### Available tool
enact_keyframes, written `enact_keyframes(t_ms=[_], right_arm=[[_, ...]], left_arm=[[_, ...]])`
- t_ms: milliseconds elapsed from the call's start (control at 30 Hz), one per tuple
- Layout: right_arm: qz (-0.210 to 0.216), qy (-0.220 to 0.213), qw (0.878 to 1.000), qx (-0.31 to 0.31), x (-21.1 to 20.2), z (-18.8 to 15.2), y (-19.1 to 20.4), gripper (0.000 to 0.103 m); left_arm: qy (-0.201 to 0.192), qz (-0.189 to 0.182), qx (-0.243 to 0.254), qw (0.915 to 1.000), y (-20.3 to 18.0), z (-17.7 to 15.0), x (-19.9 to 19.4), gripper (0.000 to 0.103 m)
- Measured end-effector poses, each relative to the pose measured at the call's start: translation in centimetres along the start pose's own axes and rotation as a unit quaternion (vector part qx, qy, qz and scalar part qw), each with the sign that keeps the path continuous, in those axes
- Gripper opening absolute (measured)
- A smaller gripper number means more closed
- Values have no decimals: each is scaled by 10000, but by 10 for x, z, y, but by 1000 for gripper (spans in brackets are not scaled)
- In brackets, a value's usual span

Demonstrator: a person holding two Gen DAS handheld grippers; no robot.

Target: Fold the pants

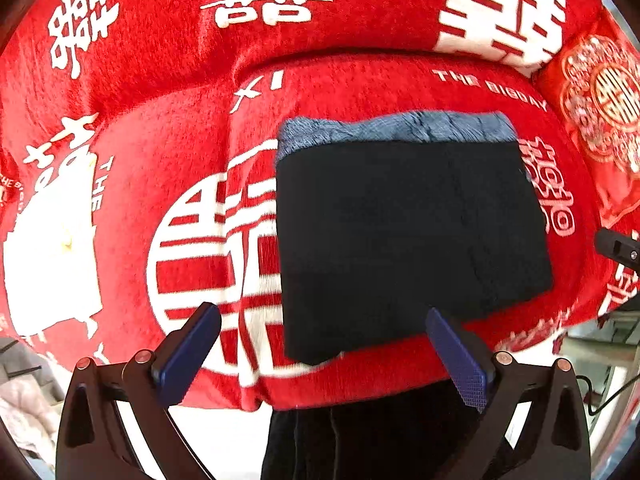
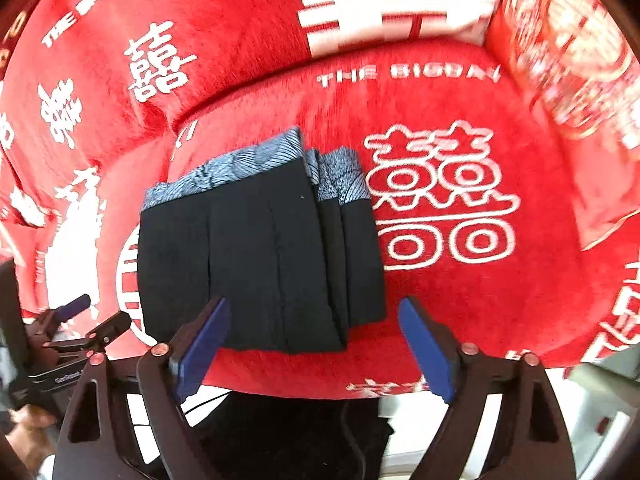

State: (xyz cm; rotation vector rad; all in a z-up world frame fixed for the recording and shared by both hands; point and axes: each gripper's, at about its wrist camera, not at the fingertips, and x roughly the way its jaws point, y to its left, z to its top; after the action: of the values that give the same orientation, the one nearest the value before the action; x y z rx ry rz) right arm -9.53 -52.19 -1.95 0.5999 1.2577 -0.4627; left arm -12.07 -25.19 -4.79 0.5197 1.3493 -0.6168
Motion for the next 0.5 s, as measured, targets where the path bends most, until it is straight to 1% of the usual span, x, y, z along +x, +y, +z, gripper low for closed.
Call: enact_keyframes(t_ms=[67,200,267,367,500], right_arm=[[-187,-82,9997,-110,-10,-5,16,90],[-488,-75,9987,-151,-26,-15,35,90],[-544,-11,9984,-148,-28,-19,41,90],[-636,30,9978,-159,-38,-23,47,90],[-566,223,9981,-136,-39,-22,50,90]], left_arm=[[13,84,45,10000,-3,-3,-10,103],[-149,218,110,9996,-6,-5,-33,103],[-200,349,161,9991,-7,-6,-43,103],[-260,423,171,9986,-7,-7,-56,103],[-171,442,25,9989,-10,-7,-62,103]])
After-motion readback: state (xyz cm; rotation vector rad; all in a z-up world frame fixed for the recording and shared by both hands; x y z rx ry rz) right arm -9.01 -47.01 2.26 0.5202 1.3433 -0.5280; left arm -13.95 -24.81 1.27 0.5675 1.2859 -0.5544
